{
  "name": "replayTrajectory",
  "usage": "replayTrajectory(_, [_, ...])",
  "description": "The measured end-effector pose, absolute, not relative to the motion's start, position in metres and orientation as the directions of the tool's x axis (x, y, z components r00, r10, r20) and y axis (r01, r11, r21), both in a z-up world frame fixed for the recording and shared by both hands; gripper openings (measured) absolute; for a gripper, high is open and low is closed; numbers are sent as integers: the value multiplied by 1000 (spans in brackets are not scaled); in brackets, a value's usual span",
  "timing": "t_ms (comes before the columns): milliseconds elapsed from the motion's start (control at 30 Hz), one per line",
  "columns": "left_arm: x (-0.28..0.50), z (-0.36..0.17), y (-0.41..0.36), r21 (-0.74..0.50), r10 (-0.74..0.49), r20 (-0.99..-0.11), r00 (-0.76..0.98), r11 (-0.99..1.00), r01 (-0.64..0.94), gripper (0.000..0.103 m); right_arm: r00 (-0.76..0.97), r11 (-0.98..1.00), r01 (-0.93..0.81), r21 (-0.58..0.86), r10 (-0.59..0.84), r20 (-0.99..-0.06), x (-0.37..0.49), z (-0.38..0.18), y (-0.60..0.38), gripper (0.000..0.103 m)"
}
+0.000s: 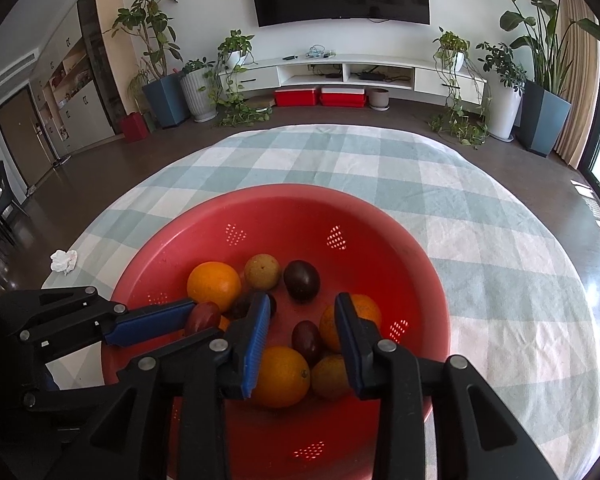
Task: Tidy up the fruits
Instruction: 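Carry both tomatoes into the red bowl and open both tools, then withdraw both tools from the bowl toward the two red tomatoes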
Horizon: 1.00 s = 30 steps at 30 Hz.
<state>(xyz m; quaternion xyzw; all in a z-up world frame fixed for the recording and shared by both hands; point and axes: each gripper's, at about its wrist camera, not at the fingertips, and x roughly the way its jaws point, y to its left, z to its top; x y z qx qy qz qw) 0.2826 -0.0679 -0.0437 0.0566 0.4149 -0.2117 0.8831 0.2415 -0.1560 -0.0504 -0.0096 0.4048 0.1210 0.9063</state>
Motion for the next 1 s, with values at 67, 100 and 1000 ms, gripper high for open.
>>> replayTrajectory(67, [282, -42, -68, -73, -323, -756, 570, 906, 417, 19, 648, 970, -232, 76, 213, -731, 239, -47, -156, 37])
replayTrajectory(100, [282, -42, -67, -75, -325, -755, 570, 906, 417, 26, 650, 969, -235, 73, 212, -729, 238, -45, -155, 37])
replayTrajectory(1000, [161, -42, -67, -46, -374, -738, 562, 858, 511, 103, 709, 984, -89, 154, 171, -684, 117, -4, -209, 83])
